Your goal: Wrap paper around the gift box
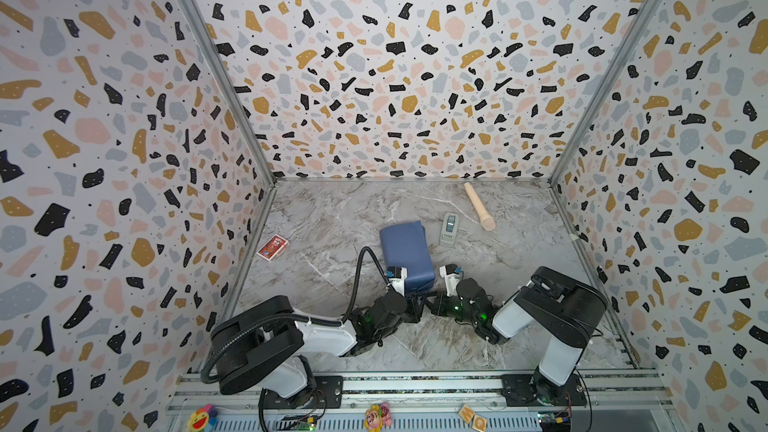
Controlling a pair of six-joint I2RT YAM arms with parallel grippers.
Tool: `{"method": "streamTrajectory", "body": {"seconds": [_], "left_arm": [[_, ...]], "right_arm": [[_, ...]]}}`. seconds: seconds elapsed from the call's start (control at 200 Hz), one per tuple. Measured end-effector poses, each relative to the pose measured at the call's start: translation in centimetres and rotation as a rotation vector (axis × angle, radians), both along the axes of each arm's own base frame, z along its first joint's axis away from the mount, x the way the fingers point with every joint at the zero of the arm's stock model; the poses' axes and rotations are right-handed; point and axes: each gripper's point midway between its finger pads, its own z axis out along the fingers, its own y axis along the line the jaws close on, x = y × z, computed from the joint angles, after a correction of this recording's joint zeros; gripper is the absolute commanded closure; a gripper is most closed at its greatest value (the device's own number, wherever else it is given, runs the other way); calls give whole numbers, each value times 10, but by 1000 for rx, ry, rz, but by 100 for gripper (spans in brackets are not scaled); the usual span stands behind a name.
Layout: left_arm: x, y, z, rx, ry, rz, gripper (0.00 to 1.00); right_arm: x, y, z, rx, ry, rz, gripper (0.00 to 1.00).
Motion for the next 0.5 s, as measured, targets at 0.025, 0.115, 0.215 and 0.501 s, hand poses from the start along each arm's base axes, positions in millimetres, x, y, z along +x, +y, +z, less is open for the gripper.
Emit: {"method": "streamTrajectory", "body": {"seconds": [0.025,0.115,0.215,0.501], "left_arm": [[-1,2,1,19,-17,-12,53],[-5,10,5,80,-88,-56,43],[-6,19,17,150,-192,-95,44],[-8,11,20,388,-401,-301,51]], "right_arm": [[0,0,0,0,-1,-2,92],[1,0,0,0,-6,-9,91],[2,0,0,0,-8,-10,92],[2,-1,0,-1,-8,-12,92]]}}
